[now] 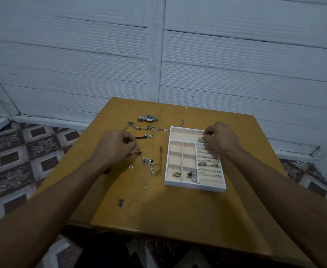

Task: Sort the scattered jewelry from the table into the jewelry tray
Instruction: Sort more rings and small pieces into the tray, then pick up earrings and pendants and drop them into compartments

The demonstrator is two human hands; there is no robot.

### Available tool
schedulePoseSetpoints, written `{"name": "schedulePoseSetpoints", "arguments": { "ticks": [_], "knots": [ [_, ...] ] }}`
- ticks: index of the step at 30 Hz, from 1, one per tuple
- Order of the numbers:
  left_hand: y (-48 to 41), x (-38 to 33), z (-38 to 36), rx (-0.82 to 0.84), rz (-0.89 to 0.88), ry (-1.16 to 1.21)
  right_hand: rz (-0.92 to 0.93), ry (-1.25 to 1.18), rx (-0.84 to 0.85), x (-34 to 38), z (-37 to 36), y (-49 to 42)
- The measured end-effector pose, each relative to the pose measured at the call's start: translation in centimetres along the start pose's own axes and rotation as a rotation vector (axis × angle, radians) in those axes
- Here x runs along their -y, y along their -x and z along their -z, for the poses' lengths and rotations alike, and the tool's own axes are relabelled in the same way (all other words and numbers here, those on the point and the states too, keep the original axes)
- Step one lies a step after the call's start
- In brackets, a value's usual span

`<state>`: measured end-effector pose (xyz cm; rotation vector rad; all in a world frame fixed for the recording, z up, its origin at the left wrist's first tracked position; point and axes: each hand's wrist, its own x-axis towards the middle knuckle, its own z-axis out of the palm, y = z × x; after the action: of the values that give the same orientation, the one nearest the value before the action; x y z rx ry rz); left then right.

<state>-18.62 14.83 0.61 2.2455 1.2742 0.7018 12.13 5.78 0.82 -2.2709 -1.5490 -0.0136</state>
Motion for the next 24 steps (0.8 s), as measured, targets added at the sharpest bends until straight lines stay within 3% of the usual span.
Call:
{"name": "schedulePoseSetpoints", "arguments": {
  "ticks": [5, 10, 15, 24],
  "knots": [
    [2.0, 0.6, 0.5, -0.028, 0.0, 0.015, 0.133, -0.083, 0.031, 3.8, 0.4, 1.4],
    [4.0, 0.9, 0.4, 0.008, 0.006, 0.022, 0.262, -0.117, 0.171, 8.4, 0.6, 3.6],
    [6.1, 0.9, -0.1, 0.07, 0.001, 0.037, 0.36, 0.025, 0.317, 11.4, -0.4, 5.8],
    [8.6, -0.2, -0.5, 0.072, -0.034, 0.022, 0.411, 0.321, 0.347, 13.6, -2.2, 7.7]
  ]
}}
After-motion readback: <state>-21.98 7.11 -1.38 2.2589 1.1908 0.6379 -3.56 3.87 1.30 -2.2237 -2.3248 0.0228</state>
